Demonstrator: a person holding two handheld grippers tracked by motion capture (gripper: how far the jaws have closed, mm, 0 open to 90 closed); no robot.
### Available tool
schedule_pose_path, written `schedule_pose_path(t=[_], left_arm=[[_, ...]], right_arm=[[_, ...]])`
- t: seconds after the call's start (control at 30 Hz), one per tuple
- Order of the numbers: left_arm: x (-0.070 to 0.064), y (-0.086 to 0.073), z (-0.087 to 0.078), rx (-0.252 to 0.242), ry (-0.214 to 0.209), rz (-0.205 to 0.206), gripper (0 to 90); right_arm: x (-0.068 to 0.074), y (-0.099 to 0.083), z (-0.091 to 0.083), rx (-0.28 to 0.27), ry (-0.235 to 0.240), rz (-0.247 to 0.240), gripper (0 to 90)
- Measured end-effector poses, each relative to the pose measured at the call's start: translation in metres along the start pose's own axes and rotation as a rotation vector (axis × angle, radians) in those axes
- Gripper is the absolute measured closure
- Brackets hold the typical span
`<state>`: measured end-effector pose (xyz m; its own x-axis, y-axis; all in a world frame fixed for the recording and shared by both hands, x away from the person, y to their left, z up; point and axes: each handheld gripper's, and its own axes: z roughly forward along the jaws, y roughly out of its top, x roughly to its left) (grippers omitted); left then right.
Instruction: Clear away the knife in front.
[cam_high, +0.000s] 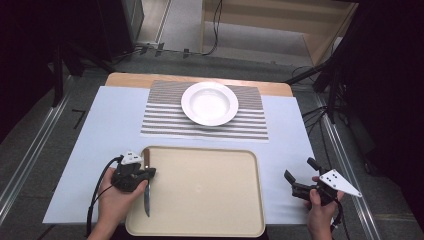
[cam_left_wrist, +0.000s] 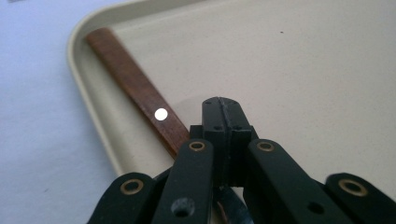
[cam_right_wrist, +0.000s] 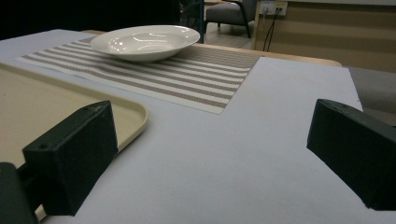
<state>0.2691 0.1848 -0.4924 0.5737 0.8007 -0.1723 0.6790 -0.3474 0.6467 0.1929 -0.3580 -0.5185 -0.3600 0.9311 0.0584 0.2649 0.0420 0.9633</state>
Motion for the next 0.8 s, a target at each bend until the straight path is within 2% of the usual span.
schedule_pose_path(t=[0.2,0.37,0.43,0.47,0.53,0.57,0.6,0.63,0.73,0.77,0.8], left_arm=[[0.008,-0.003,-0.003,0.006,0.008,-0.009,90.0],[0.013,-0.004,-0.008,-0.039,-0.027,-0.009,88.6],[0.014,-0.005,-0.009,-0.055,-0.033,-0.009,81.6],[0.014,-0.004,-0.011,-0.091,-0.061,-0.003,78.3],[0.01,-0.004,-0.014,-0.136,-0.045,0.038,65.5],[0.01,-0.004,-0.014,-0.136,-0.045,0.038,61.4],[0.008,-0.003,-0.018,-0.172,-0.075,0.06,57.0],[0.008,-0.003,-0.018,-0.172,-0.075,0.06,52.1],[0.006,-0.002,-0.021,-0.235,-0.082,0.092,37.9],[0.006,-0.002,-0.021,-0.235,-0.082,0.092,33.4],[0.007,-0.003,-0.022,-0.257,-0.08,0.093,29.8]], right_arm=[[0.0,0.0,0.0,0.001,-0.002,0.001,0.3],[0.0,0.0,0.0,0.001,-0.003,-0.001,0.3],[0.0,0.0,0.0,0.0,-0.002,-0.001,0.3],[0.0,0.0,0.0,0.0,-0.002,-0.001,0.3],[0.0,0.0,0.0,-0.001,-0.001,0.0,0.3],[0.0,0.0,0.0,0.0,-0.002,-0.001,0.3],[0.0,0.0,0.0,-0.001,-0.003,-0.001,0.3],[0.0,0.0,0.0,0.0,-0.003,-0.002,0.3],[0.0,0.0,0.0,-0.001,-0.004,-0.001,0.3],[0.0,0.0,0.0,0.001,-0.003,-0.001,0.3],[0.0,0.0,0.0,-0.001,-0.004,0.001,0.3]])
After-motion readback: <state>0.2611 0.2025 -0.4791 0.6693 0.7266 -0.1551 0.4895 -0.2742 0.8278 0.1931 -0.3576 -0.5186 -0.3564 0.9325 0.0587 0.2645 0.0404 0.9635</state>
